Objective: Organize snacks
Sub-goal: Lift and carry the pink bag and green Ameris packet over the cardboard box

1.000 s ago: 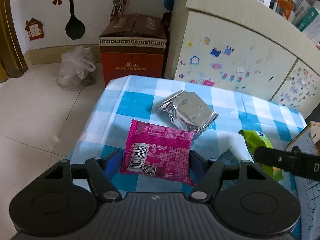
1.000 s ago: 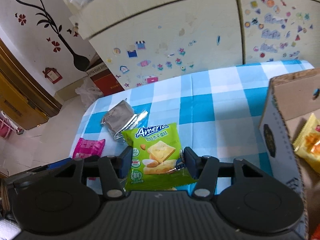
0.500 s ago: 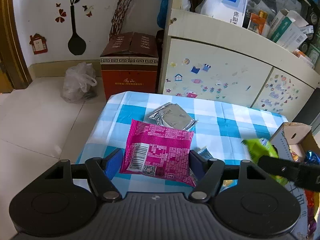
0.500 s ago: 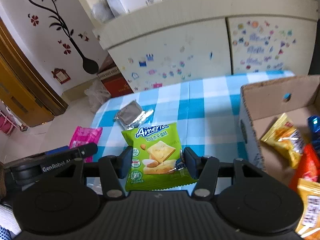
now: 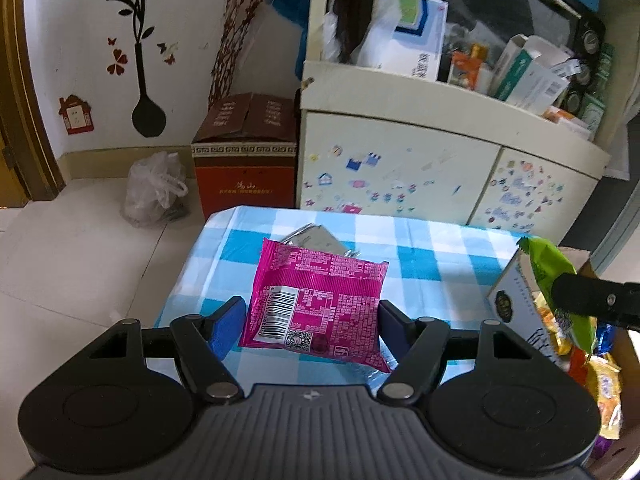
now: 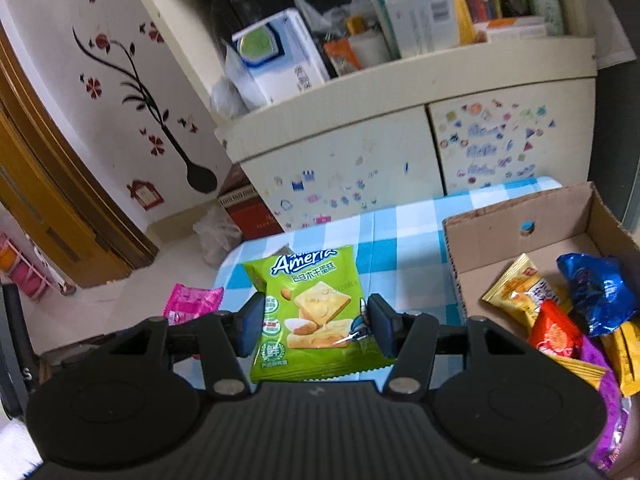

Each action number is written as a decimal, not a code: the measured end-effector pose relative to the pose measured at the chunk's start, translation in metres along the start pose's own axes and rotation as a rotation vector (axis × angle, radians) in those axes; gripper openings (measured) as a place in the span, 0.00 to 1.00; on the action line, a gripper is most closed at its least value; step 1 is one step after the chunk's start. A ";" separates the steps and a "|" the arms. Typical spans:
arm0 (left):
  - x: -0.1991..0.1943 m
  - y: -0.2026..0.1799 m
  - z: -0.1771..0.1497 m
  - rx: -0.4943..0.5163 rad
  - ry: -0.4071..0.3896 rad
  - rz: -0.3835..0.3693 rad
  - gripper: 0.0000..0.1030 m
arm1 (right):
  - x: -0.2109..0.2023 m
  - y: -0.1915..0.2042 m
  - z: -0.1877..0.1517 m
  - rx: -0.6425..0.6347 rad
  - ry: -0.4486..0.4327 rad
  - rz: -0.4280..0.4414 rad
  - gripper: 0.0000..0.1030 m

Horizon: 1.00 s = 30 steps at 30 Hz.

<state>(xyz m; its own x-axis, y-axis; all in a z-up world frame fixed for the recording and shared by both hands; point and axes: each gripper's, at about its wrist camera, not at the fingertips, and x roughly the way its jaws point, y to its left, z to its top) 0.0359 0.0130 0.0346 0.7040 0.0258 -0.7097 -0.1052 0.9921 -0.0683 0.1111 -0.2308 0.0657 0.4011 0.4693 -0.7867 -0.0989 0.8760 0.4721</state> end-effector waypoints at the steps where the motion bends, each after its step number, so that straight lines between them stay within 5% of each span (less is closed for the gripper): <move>1: -0.001 -0.002 0.001 -0.001 -0.003 -0.003 0.74 | -0.003 -0.001 0.001 0.001 -0.008 0.002 0.54; 30: -0.008 -0.088 -0.006 0.101 -0.054 -0.152 0.74 | -0.062 -0.046 0.022 0.040 -0.127 -0.024 0.54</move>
<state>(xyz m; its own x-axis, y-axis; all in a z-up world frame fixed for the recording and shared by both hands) 0.0350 -0.0754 0.0422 0.7433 -0.1211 -0.6579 0.0742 0.9923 -0.0988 0.1104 -0.3028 0.1014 0.5156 0.4280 -0.7423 -0.0528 0.8805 0.4710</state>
